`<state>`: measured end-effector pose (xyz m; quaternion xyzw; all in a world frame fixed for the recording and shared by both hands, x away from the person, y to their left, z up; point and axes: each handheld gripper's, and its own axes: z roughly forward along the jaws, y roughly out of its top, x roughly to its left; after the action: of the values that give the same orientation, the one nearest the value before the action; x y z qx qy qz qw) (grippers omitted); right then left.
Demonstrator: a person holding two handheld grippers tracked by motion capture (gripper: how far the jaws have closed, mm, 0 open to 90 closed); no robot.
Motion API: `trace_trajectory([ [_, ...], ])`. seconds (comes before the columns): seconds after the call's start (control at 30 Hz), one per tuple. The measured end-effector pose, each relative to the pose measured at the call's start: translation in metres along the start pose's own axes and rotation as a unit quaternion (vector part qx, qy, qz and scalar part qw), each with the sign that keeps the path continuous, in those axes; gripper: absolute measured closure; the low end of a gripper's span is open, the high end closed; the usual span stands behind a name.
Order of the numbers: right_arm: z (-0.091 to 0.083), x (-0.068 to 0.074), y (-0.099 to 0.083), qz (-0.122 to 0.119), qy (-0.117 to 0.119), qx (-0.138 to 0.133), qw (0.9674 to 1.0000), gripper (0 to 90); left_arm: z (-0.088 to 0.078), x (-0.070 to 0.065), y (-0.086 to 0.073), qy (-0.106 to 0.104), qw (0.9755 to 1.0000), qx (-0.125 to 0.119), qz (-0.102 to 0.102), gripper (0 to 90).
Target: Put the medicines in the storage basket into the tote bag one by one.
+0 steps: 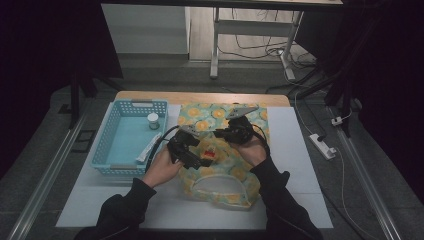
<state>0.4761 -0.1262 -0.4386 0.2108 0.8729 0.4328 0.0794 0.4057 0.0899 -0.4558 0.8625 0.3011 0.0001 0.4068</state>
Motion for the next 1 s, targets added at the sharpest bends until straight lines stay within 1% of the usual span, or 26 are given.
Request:
trace_trajectory([
  [0.07,-0.001,0.000,0.000,-0.001,0.000,0.000,1.0000,90.0,-0.004,0.002,-0.001,-0.003,1.0000,-0.003,-0.004,0.4],
  [0.17,-0.001,0.000,0.000,0.000,0.000,-0.001,1.0000,90.0,-0.010,0.005,-0.003,-0.008,1.0000,-0.001,-0.004,0.0],
  [0.23,-0.001,-0.001,0.000,0.001,-0.001,-0.001,1.0000,90.0,-0.013,0.006,-0.004,-0.007,1.0000,0.000,-0.006,0.0],
  [0.37,-0.002,-0.002,0.000,0.001,-0.002,-0.002,1.0000,90.0,-0.022,0.010,-0.008,0.006,0.9999,-0.007,-0.011,0.0],
  [0.47,-0.003,-0.002,0.000,0.001,-0.002,-0.003,1.0000,90.0,-0.030,0.013,-0.011,0.022,0.9995,-0.014,-0.016,0.0],
  [0.63,-0.003,-0.002,0.000,0.001,-0.003,-0.003,1.0000,90.0,-0.040,0.017,-0.017,0.045,0.9987,-0.014,-0.019,0.0],
  [0.7,-0.003,-0.002,0.000,0.001,-0.003,-0.003,1.0000,90.0,-0.045,0.021,-0.021,0.049,0.9983,-0.020,-0.026,0.0],
  [0.87,-0.002,-0.003,-0.001,0.002,-0.004,-0.003,1.0000,90.0,-0.056,0.028,-0.027,0.064,0.9971,-0.020,-0.037,0.0],
  [1.0,-0.003,-0.002,0.000,0.002,-0.004,-0.003,1.0000,90.0,-0.065,0.036,-0.033,0.082,0.9955,-0.020,-0.043,0.0],
])
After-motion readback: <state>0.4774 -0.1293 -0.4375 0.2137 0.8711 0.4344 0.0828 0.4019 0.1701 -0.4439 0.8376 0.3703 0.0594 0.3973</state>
